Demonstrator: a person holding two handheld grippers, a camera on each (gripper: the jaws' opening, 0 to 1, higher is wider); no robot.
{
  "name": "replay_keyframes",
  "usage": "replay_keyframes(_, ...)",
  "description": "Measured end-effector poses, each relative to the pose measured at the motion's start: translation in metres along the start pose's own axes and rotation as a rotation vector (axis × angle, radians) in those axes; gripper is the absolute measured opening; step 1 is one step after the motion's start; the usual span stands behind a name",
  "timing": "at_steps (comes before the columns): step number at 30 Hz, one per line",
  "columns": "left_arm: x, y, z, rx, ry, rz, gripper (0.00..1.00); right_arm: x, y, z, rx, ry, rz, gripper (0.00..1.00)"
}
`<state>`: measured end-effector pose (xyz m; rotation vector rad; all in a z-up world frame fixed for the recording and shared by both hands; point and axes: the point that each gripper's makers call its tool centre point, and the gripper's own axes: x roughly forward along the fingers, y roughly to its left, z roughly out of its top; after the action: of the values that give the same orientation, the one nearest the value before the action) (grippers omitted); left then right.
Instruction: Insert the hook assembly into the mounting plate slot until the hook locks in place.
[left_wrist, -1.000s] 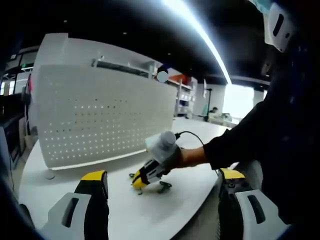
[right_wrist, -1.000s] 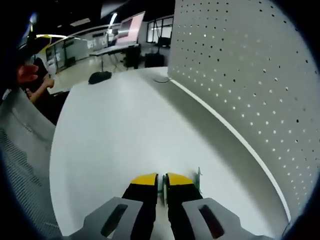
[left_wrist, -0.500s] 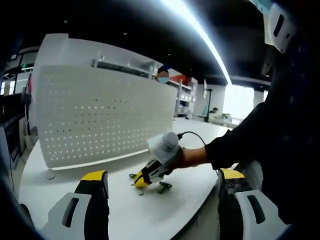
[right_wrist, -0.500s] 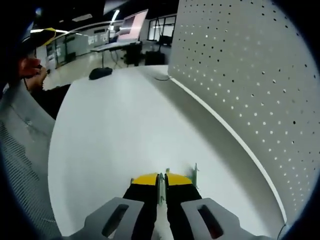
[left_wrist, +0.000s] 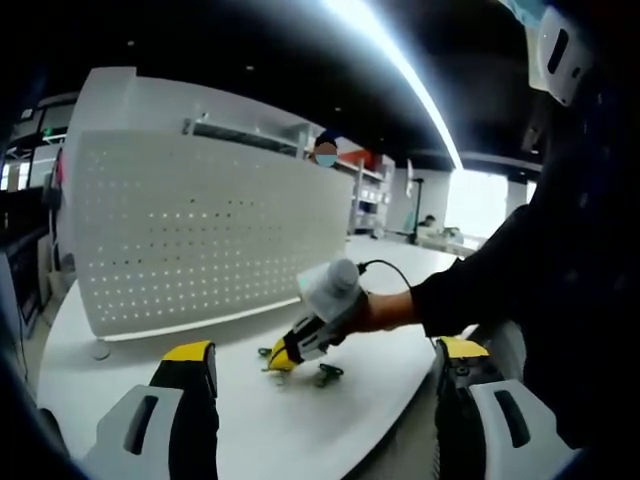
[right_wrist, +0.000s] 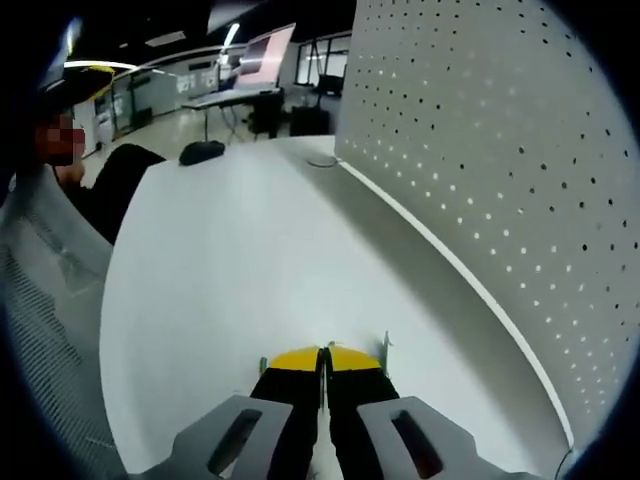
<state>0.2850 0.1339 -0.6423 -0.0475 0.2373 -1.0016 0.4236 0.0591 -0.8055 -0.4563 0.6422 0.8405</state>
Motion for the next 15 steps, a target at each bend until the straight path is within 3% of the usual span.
replay_keyframes(15,0.005,0.006,0.010,0.012,-0.022,0.025,0.84,-0.037,0.007,0.055,0.136,-0.212,0.024,0.00)
